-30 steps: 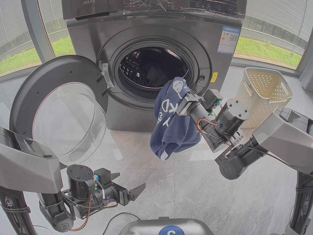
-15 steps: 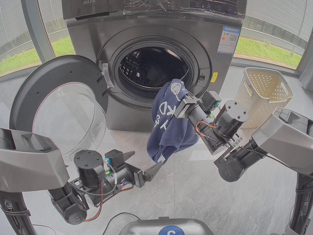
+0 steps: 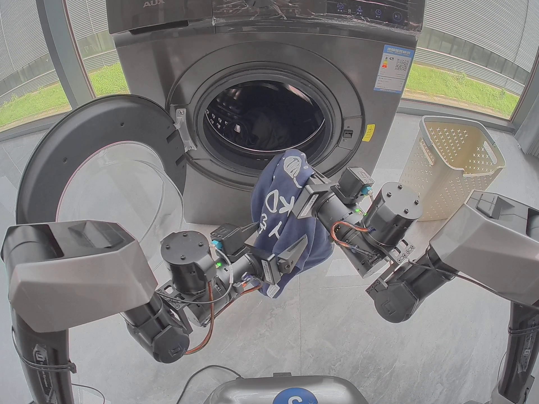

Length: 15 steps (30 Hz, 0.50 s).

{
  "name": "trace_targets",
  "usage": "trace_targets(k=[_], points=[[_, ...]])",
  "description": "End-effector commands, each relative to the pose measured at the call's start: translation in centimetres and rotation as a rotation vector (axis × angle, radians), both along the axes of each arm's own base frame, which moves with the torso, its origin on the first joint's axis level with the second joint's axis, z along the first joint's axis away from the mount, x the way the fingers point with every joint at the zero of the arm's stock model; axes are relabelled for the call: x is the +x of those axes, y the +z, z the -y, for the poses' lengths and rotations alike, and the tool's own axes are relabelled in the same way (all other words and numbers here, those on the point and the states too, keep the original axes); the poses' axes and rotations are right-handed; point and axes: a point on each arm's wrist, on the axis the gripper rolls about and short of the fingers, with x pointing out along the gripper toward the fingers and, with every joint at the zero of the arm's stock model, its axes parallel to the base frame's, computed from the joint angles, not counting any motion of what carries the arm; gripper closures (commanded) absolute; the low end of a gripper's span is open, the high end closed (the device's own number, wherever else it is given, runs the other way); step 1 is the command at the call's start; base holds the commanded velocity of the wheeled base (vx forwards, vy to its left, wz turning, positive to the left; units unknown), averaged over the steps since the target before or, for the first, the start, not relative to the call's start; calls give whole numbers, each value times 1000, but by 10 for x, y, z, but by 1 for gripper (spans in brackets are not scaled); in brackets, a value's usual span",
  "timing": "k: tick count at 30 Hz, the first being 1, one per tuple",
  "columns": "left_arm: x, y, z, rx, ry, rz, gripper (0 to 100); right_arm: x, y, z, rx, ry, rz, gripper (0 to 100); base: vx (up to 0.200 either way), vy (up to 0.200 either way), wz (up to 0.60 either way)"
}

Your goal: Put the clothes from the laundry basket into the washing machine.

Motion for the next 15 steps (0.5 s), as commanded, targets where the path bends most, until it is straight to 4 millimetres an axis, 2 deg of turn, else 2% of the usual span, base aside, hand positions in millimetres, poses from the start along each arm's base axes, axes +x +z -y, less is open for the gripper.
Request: trace_targets(k=[1,7,15], points=[[13,-22,9,16,4,-22,0,-6,4,-3,10,20,18,100,0,0,0],[36,-28,8,-10,48,-3,0,-27,11,-7,6,64,6,100,0,0,0],[50,-37,10,-19,65,7,0,-50,13,-14,0,118,-12,100,0,0,0]])
